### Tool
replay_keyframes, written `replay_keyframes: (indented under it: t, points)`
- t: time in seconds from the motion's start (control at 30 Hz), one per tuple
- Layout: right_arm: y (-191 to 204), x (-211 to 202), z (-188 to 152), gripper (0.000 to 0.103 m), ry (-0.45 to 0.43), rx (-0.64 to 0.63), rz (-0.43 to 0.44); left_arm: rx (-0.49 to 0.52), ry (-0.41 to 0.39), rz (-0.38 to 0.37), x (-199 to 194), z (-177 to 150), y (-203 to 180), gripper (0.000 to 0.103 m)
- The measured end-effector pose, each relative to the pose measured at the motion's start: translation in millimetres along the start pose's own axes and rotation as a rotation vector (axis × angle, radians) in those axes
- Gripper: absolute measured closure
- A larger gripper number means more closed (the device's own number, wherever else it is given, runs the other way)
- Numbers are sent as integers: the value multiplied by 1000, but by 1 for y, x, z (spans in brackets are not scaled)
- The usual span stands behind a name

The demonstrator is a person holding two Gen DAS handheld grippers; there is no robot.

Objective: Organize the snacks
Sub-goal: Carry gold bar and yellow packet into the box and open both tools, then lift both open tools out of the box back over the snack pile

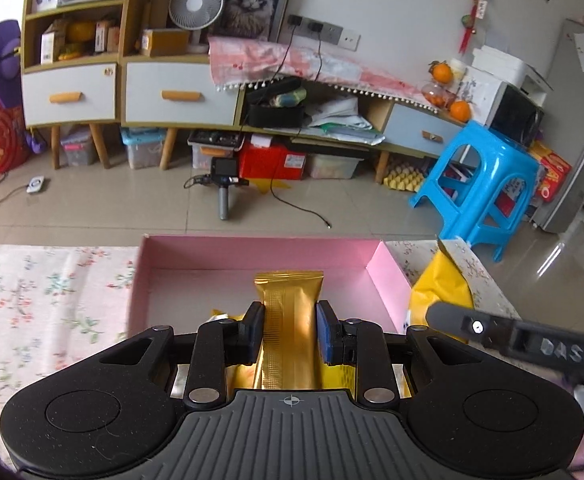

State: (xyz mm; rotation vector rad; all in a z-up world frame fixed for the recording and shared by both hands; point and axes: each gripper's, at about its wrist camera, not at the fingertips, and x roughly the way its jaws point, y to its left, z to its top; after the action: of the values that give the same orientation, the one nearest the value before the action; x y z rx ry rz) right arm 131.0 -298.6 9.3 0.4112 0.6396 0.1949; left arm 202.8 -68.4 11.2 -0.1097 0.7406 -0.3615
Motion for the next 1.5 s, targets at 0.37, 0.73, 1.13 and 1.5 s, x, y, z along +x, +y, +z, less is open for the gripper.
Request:
replay_keyframes:
  t: [0.37,0.73,1.13,1.5]
  points:
    - [-8,-4,3,54,-34,49,8,-47,-7,30,23,-1,-9,75]
    - [-6,-10,7,38,-48,42,9,-3,6,56,-1,-13,-2,54]
    - [12,-28,-5,21,-19,-60,-17,47,34,61,-43,-39,3,32]
    - [33,-45,-32,11,23,-256,-66,124,41,106,-83,-78,8,15]
